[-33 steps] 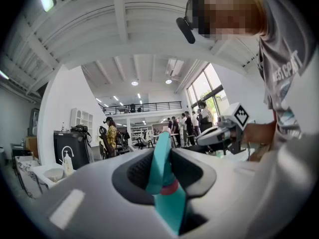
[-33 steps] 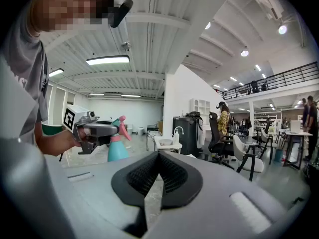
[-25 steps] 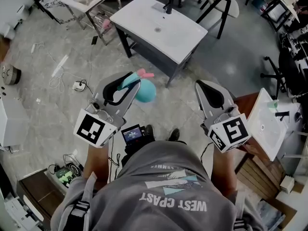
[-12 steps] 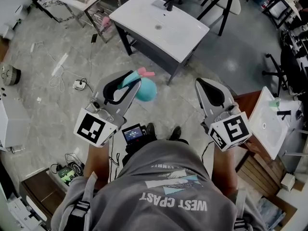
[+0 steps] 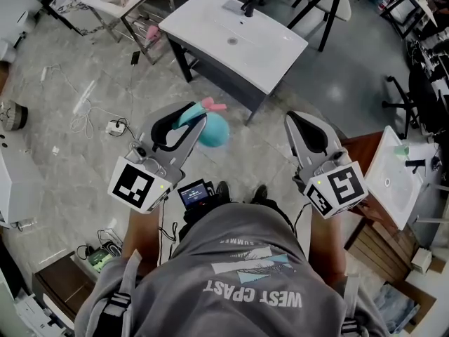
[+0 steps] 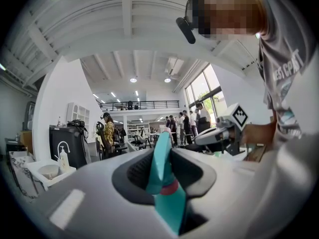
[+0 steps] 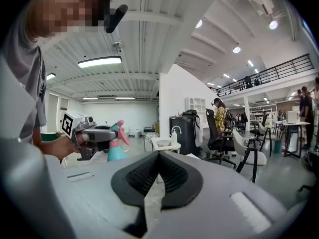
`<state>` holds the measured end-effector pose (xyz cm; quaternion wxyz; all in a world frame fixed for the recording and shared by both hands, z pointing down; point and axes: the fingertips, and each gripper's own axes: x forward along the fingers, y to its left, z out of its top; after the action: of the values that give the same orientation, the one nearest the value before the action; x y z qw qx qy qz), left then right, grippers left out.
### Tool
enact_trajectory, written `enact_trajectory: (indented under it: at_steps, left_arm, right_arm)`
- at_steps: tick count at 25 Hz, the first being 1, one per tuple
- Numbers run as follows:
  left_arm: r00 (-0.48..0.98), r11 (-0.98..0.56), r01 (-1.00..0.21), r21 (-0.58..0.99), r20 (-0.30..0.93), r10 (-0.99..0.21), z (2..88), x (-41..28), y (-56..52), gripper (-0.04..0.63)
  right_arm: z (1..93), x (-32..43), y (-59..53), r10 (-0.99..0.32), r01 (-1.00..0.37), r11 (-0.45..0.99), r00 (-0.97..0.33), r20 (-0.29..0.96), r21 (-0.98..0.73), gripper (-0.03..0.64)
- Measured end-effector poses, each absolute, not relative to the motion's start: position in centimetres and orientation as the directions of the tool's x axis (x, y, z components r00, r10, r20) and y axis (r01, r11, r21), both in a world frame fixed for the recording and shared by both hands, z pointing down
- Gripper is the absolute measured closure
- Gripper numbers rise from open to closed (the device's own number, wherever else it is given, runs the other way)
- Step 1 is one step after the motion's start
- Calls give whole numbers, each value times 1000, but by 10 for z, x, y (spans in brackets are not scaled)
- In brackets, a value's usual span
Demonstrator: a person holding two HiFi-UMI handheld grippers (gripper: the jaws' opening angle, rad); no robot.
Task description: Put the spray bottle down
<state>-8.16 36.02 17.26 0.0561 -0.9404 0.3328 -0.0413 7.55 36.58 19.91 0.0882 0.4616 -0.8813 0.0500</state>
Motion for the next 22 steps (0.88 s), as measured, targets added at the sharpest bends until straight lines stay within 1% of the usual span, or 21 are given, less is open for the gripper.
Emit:
enact_trajectory:
  at_steps: [4,13,22]
  left_arm:
    - [784,-781,-610,-134,40,-619,170,-87,338,500]
    - [789,-785,-604,-133,33,-613,174,-88,337,502]
    - [743,-744,-653,-140,70,-665,183,-82,310,502]
  right_arm:
    - [192,70,344,-812,-827,562,-558,174,-31,617]
    - [189,72,337,-827,-838,545,-542,149,-18,617]
    - [199,82,293,-796,-806,591,-590,136,-40,617]
